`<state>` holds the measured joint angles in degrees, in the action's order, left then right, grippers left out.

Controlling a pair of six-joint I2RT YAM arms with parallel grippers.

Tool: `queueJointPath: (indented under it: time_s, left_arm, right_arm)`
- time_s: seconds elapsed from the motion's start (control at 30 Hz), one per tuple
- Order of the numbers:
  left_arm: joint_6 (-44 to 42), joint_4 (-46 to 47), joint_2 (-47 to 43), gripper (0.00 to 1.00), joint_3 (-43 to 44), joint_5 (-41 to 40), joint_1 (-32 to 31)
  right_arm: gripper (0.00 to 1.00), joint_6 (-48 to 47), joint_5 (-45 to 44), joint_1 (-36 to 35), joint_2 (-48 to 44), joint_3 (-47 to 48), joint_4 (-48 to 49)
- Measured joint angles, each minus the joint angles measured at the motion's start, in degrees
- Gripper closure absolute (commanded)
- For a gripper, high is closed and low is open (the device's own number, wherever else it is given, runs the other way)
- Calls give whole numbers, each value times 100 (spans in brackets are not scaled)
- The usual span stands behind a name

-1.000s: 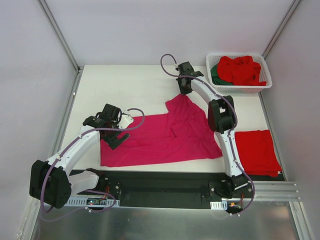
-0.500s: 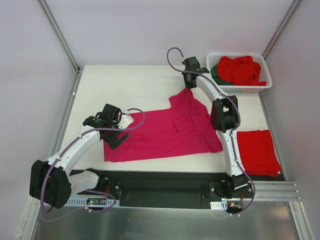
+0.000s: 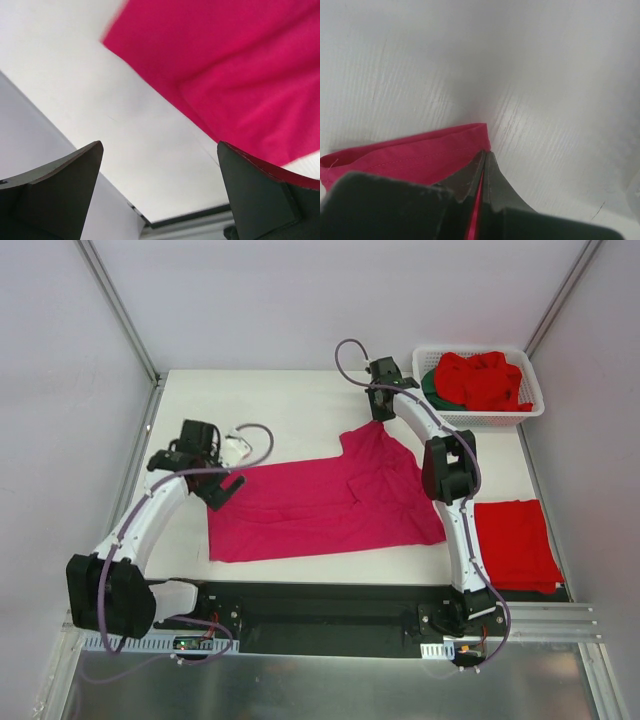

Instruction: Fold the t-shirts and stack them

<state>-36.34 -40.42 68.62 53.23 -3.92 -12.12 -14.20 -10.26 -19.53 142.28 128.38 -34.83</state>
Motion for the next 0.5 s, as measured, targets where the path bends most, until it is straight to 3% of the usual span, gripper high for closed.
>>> queueJointPath:
  time_s: [0.2,0.5]
  left_arm:
    - [-737,369,1019,1,1305,850,1351]
    - [-2839,-85,2612,1,1637,1794,1950]
  right_arm:
    - [99,0,50,0,-2,-127,11]
    - [99,-35,111,0,-15,-264,28]
